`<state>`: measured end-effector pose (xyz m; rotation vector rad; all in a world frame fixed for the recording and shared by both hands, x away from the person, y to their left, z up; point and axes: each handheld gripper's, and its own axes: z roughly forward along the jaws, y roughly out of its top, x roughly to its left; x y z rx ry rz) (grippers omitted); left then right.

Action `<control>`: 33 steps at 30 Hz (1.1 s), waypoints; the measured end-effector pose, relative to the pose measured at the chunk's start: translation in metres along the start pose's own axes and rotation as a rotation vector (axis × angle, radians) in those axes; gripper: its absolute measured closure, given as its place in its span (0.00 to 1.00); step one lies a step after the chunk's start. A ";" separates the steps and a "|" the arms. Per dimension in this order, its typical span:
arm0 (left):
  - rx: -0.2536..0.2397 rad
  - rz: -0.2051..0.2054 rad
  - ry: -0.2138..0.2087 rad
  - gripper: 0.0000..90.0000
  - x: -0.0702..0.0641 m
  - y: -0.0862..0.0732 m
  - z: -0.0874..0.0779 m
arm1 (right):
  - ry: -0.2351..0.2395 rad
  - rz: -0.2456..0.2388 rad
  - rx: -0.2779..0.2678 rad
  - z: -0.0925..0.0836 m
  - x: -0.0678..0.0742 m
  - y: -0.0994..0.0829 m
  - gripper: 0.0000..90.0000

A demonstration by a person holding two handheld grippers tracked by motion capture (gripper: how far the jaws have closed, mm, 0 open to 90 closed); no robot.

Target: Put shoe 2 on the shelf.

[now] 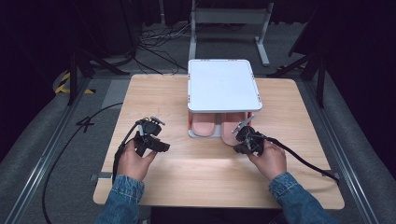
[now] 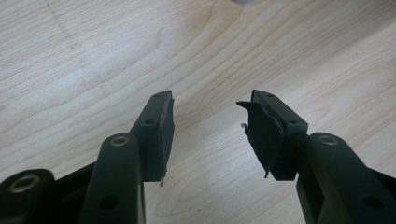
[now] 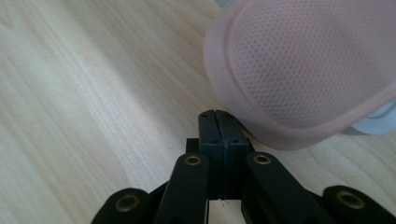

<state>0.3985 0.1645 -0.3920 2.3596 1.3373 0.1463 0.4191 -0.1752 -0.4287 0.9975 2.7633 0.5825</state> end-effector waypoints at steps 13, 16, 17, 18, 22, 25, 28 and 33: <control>0.016 0.015 -0.011 0.57 -0.004 0.005 0.008 | -0.042 0.051 -0.094 0.014 -0.018 0.014 0.95; 0.014 0.017 -0.012 0.57 -0.003 0.004 0.007 | -0.016 0.059 -0.117 0.014 -0.022 0.018 0.97; 0.013 0.016 -0.011 0.57 -0.003 0.004 0.007 | -0.007 0.050 -0.118 0.017 -0.022 0.019 0.97; 0.013 0.016 -0.011 0.57 -0.003 0.004 0.007 | -0.007 0.050 -0.118 0.017 -0.022 0.019 0.97; 0.013 0.015 -0.012 0.57 -0.004 0.004 0.007 | 0.004 0.056 -0.103 0.026 -0.020 0.021 0.95; 0.013 0.013 -0.006 0.57 -0.004 0.003 0.007 | 0.024 0.056 -0.122 0.028 -0.021 0.023 0.97; 0.007 0.004 -0.010 0.57 -0.003 0.001 0.005 | 0.021 0.057 -0.113 0.030 -0.016 0.025 0.91; 0.001 -0.003 -0.009 0.57 -0.001 -0.002 0.002 | 0.024 0.030 -0.144 0.022 -0.012 0.025 0.87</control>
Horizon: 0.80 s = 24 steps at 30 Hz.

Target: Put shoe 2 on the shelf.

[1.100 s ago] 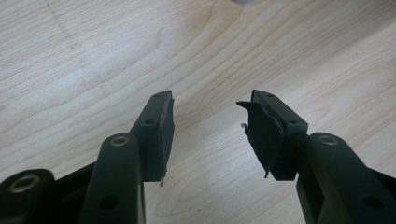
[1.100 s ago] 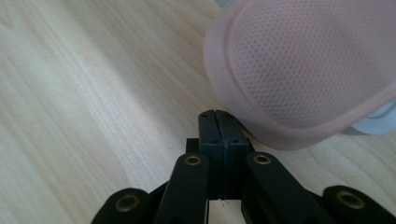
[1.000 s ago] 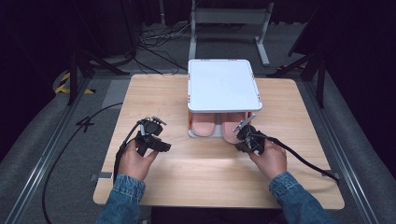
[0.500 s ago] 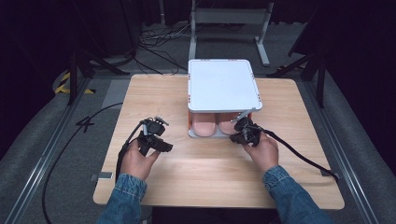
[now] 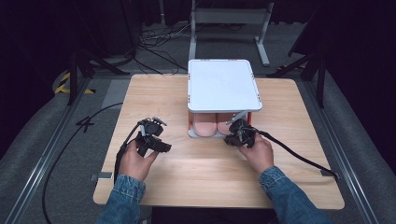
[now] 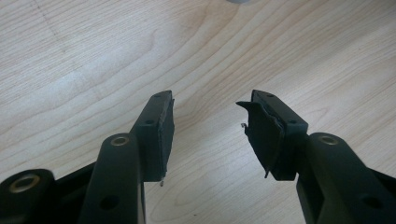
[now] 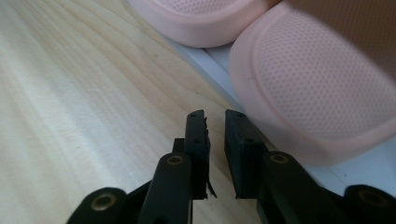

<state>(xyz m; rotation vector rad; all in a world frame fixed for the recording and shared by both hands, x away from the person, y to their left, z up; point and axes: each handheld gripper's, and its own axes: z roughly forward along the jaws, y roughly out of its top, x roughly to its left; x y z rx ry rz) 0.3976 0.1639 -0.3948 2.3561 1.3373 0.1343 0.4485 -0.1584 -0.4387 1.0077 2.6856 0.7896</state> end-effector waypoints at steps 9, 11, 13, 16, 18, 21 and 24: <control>-0.023 -0.002 0.011 0.56 0.002 -0.007 -0.008 | -0.052 -0.020 -0.070 -0.057 0.001 -0.018 0.74; -0.034 0.006 0.016 0.56 0.002 -0.007 -0.010 | -0.023 0.015 -0.114 -0.073 -0.004 -0.025 0.69; -0.037 0.008 0.015 0.56 0.003 -0.007 -0.010 | -0.040 0.019 -0.114 -0.077 -0.006 -0.027 0.67; -0.045 0.005 0.019 0.55 0.006 -0.008 -0.012 | -0.112 0.004 -0.111 -0.094 -0.008 -0.032 0.63; -0.049 0.002 0.021 0.55 0.008 -0.009 -0.013 | -0.121 0.008 -0.131 -0.104 -0.010 -0.035 0.61; -0.063 0.005 0.022 0.54 0.011 -0.011 -0.016 | -0.133 0.007 -0.178 -0.125 -0.020 -0.048 0.58; -0.069 0.023 0.033 0.54 0.011 -0.012 -0.017 | -0.169 0.034 -0.152 -0.134 -0.025 -0.055 0.56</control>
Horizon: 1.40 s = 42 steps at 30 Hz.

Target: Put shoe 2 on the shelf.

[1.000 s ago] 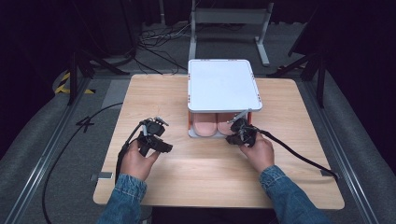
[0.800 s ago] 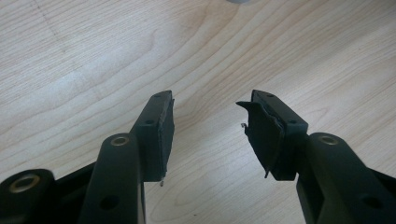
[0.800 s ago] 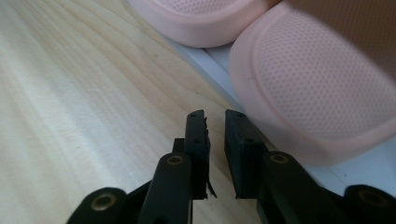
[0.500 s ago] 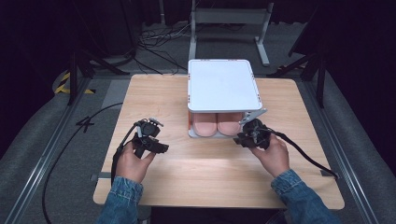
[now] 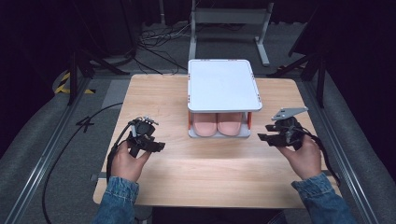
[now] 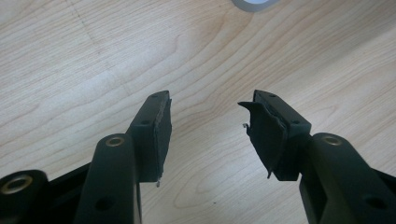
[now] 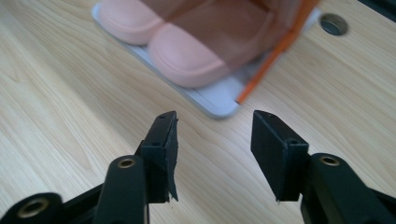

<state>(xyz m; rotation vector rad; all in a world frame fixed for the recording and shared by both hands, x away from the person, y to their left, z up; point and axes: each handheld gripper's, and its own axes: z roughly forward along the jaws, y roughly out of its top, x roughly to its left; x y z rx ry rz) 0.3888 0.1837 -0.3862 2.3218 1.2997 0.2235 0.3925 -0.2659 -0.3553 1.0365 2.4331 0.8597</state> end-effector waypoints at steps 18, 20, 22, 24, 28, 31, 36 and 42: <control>-0.084 -0.001 -0.035 0.44 0.020 -0.012 -0.012 | 0.037 0.179 -0.059 -0.028 -0.068 -0.074 0.24; -0.077 -0.029 -0.039 0.42 0.024 -0.014 -0.012 | 0.037 0.183 -0.062 -0.026 -0.071 -0.079 0.24; -0.075 -0.068 -0.063 0.39 0.031 -0.016 -0.012 | 0.001 0.156 -0.038 -0.020 -0.077 -0.086 0.24; -0.082 -0.071 -0.057 0.38 0.033 -0.017 -0.011 | -0.013 0.147 -0.027 -0.017 -0.078 -0.089 0.24; -0.083 -0.029 0.000 0.38 0.034 -0.020 -0.001 | -0.012 0.136 0.006 0.005 -0.083 -0.102 0.24; -0.105 0.025 0.061 0.37 0.034 -0.025 0.013 | 0.002 0.160 -0.004 0.016 -0.085 -0.108 0.23; -0.097 -0.044 0.043 0.35 0.037 -0.028 0.025 | 0.009 0.211 -0.022 0.029 -0.090 -0.116 0.21; -0.066 -0.050 -0.016 0.30 0.039 -0.029 0.040 | 0.012 0.228 -0.025 0.045 -0.094 -0.128 0.19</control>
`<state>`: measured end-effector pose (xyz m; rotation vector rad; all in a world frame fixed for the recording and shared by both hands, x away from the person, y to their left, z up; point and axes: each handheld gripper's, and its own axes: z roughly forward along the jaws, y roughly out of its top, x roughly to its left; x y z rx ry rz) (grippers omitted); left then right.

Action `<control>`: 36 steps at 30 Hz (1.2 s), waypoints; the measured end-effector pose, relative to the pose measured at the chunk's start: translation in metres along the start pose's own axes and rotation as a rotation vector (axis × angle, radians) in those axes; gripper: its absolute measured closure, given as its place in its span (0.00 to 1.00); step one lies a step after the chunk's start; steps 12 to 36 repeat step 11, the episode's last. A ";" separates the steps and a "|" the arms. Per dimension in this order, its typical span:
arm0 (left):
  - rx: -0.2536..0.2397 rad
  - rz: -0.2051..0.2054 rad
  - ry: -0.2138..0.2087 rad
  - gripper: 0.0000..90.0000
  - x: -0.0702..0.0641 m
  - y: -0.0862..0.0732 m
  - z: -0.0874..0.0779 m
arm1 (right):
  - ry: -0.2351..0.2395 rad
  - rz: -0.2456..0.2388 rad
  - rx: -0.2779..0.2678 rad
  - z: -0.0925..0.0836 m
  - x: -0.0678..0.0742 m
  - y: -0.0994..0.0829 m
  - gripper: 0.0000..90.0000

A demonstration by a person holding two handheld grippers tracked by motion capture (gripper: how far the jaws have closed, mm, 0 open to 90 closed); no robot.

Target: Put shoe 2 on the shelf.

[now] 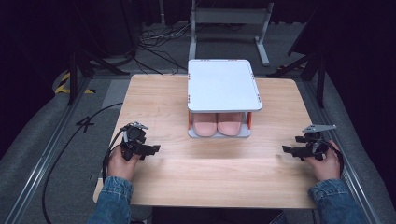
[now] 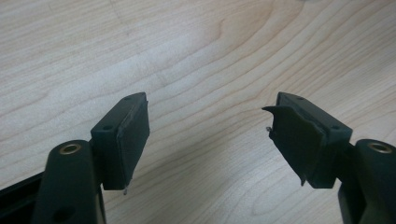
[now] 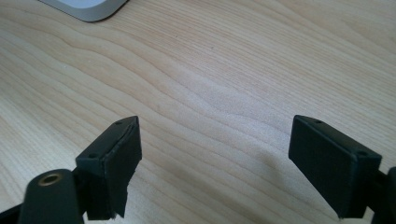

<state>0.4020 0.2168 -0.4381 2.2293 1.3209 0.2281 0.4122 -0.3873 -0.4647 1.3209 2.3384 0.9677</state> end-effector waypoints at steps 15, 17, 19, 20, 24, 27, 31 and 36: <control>0.019 -0.019 0.032 0.27 0.003 -0.006 0.014 | 0.022 -0.001 -0.014 0.012 -0.002 -0.007 0.18; 0.019 -0.019 0.032 0.27 0.003 -0.006 0.014 | 0.022 -0.001 -0.014 0.012 -0.002 -0.007 0.18; 0.019 -0.019 0.032 0.27 0.003 -0.006 0.014 | 0.022 -0.001 -0.014 0.012 -0.002 -0.007 0.18; 0.019 -0.019 0.032 0.27 0.003 -0.006 0.014 | 0.022 -0.001 -0.014 0.012 -0.002 -0.007 0.18; 0.019 -0.019 0.032 0.27 0.003 -0.006 0.014 | 0.022 -0.001 -0.014 0.012 -0.002 -0.007 0.18; 0.019 -0.019 0.032 0.27 0.003 -0.006 0.014 | 0.022 -0.001 -0.014 0.012 -0.002 -0.007 0.18; 0.019 -0.019 0.032 0.27 0.003 -0.006 0.014 | 0.022 -0.001 -0.014 0.012 -0.002 -0.007 0.18; 0.019 -0.019 0.032 0.27 0.003 -0.006 0.014 | 0.022 -0.001 -0.014 0.012 -0.002 -0.007 0.18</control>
